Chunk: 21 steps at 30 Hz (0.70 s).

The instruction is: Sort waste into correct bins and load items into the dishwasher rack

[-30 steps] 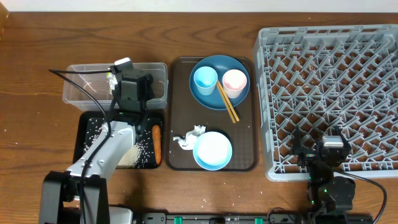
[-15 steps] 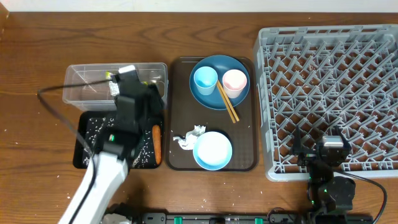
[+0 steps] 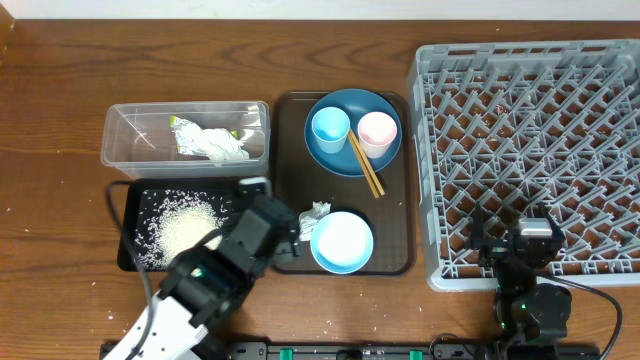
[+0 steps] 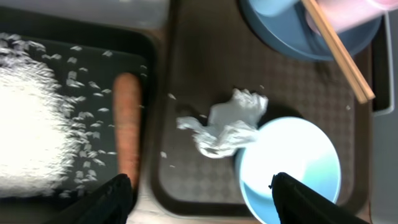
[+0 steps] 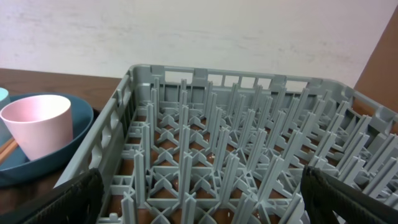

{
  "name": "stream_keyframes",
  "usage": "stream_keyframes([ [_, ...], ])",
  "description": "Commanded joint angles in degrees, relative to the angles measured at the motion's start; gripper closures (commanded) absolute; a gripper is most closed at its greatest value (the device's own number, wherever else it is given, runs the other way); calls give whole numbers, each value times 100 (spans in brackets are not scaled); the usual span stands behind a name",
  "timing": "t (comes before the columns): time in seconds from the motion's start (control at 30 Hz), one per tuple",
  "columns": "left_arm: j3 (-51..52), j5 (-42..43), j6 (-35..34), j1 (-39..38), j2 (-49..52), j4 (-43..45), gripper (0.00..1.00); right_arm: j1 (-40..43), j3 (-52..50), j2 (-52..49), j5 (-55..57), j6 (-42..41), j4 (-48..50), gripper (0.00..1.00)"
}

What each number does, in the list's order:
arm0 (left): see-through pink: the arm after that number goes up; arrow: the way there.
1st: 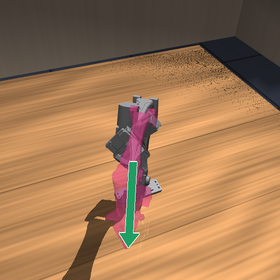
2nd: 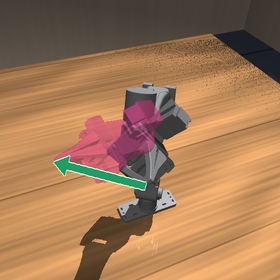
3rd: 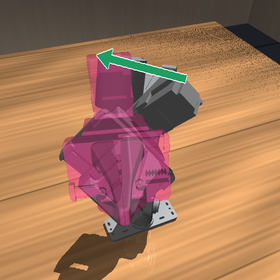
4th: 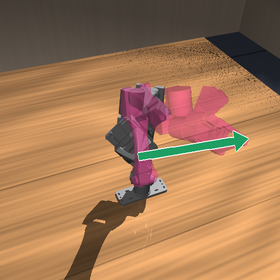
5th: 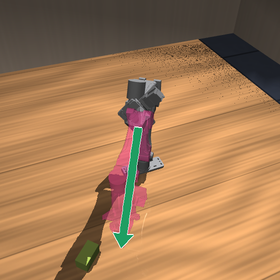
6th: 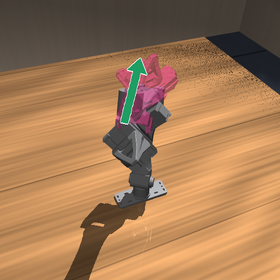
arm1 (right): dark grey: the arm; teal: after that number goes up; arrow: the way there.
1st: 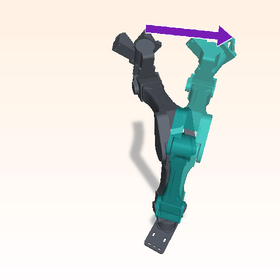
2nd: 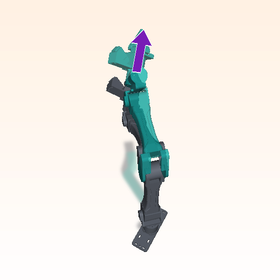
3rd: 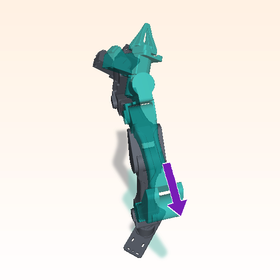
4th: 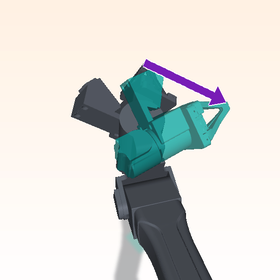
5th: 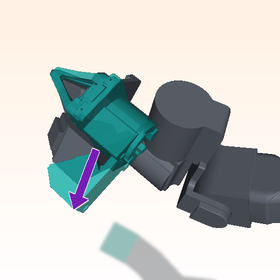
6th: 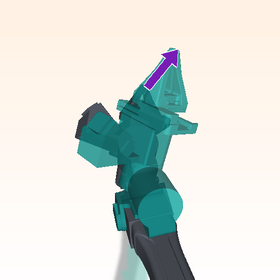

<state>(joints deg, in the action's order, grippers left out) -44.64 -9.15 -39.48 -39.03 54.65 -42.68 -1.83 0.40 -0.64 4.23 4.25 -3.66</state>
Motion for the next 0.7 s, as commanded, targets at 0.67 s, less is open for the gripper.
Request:
stream_keyframes([
  [0.67,7,-31,-177,-155,2752,1891,20,35,-9,15,-20,55,-22,1],
])
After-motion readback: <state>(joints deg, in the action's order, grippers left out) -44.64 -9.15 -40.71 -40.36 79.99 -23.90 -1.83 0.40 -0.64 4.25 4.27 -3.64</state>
